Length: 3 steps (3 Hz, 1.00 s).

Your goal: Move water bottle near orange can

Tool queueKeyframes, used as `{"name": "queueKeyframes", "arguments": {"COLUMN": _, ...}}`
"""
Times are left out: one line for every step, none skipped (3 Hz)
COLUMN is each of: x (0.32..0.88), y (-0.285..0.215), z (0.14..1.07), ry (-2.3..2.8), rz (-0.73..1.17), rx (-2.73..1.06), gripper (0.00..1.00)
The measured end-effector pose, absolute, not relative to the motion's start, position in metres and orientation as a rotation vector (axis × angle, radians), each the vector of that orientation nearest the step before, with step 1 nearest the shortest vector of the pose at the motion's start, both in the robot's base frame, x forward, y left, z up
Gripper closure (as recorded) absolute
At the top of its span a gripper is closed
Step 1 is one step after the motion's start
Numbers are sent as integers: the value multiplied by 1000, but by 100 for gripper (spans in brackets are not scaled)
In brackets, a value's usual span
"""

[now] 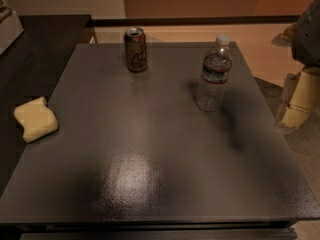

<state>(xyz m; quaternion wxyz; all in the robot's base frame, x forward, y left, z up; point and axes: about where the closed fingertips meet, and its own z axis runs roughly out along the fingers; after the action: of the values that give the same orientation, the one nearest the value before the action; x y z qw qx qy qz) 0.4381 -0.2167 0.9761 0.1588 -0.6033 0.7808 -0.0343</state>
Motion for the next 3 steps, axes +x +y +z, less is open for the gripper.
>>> {"name": "queueKeyframes", "arguments": {"x": 438, "y": -217, "z": 976, "ry": 2232, "rz": -98, "rx": -1725, "gripper": 0}}
{"name": "queueKeyframes", "arguments": {"x": 443, "y": -214, "z": 980, "ry": 2225, "rz": -86, "rx": -1709, "gripper": 0}}
{"name": "queueKeyframes", "arguments": {"x": 467, "y": -212, "z": 979, "ry": 2222, "rz": -36, "rx": -1637, "gripper": 0}}
